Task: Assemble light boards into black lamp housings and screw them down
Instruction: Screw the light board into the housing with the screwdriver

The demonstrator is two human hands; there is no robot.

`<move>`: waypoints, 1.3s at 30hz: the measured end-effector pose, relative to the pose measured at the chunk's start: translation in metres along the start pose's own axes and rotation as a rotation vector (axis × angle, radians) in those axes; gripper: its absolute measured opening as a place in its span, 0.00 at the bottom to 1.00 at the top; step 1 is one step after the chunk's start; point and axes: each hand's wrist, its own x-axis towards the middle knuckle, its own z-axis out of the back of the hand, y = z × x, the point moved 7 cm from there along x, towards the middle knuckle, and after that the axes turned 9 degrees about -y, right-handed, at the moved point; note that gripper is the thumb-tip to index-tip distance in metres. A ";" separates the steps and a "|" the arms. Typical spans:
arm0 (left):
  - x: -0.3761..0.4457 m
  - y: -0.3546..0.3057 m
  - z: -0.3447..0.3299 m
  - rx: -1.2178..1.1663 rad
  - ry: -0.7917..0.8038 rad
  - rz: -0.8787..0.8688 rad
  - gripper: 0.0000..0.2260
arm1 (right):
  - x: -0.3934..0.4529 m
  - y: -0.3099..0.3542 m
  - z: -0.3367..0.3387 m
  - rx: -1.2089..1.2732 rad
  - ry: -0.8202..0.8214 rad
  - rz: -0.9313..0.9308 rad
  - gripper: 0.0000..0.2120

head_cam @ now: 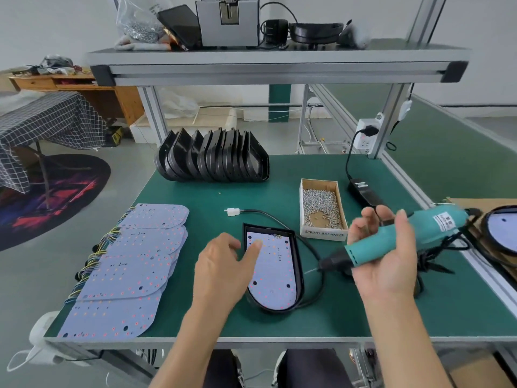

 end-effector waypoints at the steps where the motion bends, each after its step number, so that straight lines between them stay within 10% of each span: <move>1: 0.005 -0.015 0.001 -0.062 -0.045 -0.079 0.11 | 0.003 -0.001 0.011 0.033 -0.025 -0.029 0.12; 7: 0.031 -0.110 -0.073 -0.059 0.134 -0.503 0.04 | 0.006 -0.026 0.051 0.111 -0.036 -0.177 0.09; 19: 0.066 -0.150 -0.219 0.809 0.401 -0.783 0.04 | 0.005 -0.032 0.064 0.207 0.011 -0.269 0.14; 34: 0.072 -0.154 -0.227 0.838 0.389 -0.892 0.07 | 0.004 -0.030 0.059 0.172 0.025 -0.250 0.19; 39: 0.072 -0.158 -0.190 0.295 0.394 -0.610 0.05 | 0.005 -0.031 0.062 0.145 0.001 -0.246 0.18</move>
